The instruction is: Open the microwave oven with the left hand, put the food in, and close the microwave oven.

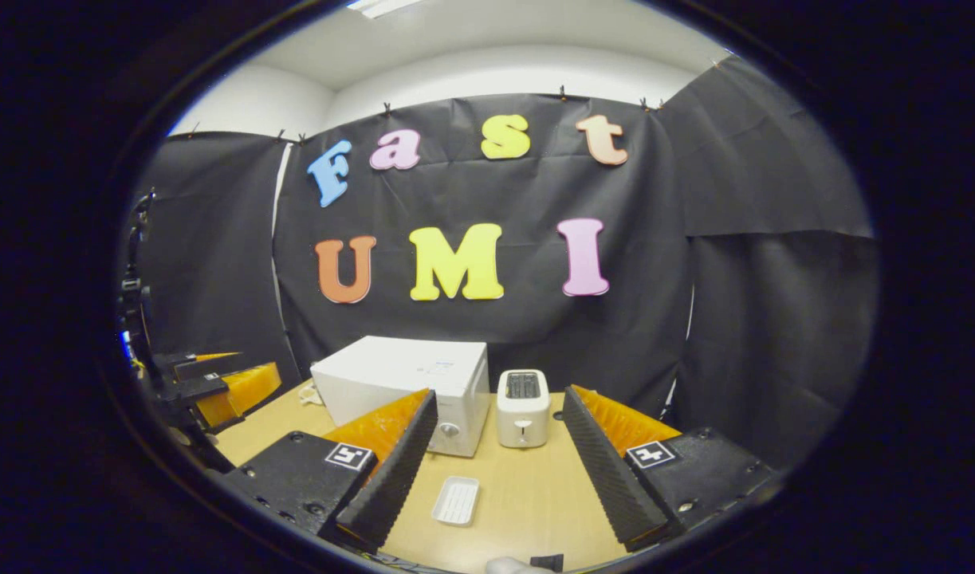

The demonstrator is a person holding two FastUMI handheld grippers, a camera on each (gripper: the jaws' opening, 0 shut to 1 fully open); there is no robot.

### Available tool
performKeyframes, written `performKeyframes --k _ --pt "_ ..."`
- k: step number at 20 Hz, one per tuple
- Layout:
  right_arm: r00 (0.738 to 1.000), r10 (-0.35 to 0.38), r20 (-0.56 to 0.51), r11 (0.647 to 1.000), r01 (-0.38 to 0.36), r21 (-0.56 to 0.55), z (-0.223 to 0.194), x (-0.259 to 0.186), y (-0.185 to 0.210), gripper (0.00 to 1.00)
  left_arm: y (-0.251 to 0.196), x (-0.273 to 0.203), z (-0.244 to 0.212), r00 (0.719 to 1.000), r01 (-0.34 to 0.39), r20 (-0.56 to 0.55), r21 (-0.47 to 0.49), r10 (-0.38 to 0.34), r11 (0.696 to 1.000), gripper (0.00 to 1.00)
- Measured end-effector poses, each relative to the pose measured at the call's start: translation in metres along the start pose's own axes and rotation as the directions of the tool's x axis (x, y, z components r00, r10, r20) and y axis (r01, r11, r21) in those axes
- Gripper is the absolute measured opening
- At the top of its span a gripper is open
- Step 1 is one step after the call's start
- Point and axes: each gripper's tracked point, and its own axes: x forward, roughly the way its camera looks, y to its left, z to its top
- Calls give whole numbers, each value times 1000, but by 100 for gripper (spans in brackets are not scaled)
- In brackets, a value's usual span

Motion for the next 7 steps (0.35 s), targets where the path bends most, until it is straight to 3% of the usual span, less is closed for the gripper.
performKeyframes --k 1,7 --pt "1000 -9 13 1000 9 -1 3 -6 4 100 9 -6 8 1000 -12 17 19 12 1000 95" --pt "997 -46 59 999 45 16 19 -34 28 100 36 -35 27 999 -15 35 33 14 999 95"
